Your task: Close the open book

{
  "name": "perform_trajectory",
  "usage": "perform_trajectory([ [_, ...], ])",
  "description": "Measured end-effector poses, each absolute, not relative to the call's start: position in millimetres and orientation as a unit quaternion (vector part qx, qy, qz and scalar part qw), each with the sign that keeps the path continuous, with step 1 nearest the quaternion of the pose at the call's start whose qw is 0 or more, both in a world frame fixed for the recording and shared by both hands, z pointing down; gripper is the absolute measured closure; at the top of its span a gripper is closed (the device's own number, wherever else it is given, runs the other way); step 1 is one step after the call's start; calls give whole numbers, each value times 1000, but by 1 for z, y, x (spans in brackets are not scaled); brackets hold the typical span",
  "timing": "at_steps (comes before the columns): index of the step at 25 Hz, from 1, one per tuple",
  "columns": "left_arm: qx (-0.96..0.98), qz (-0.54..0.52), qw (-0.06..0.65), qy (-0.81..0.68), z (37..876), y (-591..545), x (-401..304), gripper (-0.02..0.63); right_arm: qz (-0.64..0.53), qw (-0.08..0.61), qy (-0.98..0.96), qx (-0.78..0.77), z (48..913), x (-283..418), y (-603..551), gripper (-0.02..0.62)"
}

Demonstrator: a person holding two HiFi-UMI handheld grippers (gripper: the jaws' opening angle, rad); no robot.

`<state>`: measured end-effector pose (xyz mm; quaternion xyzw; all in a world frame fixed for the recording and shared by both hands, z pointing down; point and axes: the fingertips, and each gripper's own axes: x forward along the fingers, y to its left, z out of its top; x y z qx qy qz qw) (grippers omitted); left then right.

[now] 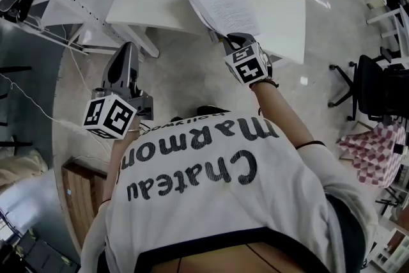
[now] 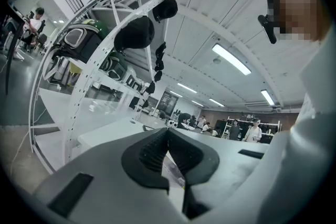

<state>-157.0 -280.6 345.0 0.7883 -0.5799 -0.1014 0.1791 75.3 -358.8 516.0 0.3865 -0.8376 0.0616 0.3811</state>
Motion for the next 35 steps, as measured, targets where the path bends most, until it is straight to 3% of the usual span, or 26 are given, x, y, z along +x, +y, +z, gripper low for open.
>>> perform_trajectory([
  [35,786,-91,174,-587,343,-290,-170,583,87,385,-805,442,531,115,-391,547],
])
